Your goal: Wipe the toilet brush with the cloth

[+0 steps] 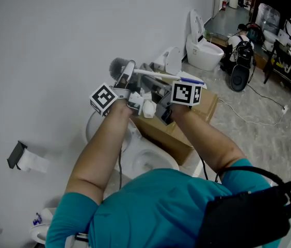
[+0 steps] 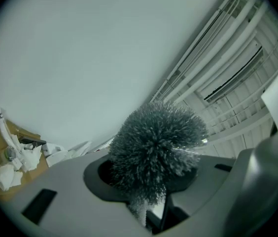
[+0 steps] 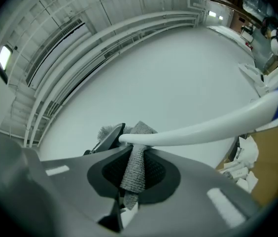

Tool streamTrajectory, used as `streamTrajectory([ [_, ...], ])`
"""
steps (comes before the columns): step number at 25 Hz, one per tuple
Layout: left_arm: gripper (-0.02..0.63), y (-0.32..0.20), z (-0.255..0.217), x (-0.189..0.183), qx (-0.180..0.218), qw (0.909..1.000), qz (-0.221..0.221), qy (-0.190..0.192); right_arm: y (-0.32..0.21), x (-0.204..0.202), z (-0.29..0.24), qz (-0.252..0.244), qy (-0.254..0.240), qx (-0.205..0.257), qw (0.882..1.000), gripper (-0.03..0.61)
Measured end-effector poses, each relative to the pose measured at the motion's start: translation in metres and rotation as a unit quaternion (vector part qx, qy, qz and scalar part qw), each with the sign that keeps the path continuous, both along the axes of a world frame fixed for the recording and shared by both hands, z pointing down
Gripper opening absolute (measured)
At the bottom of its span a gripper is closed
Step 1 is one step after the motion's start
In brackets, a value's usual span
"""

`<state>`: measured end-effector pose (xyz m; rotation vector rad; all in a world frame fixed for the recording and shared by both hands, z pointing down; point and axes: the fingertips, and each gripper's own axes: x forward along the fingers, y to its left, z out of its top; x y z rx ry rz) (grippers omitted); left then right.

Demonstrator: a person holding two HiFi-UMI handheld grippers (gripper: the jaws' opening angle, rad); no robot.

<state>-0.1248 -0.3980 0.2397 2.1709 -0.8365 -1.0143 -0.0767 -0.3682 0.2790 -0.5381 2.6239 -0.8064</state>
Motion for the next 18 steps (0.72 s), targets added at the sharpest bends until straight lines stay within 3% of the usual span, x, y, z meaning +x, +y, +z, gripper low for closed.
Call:
streamTrajectory([
  [18,0.164,-0.001,0.0,-0.007,0.004,1.0,-0.006,-0.001,-0.003,0.015,0.008,0.009,-0.032,-0.016,0.999,0.018],
])
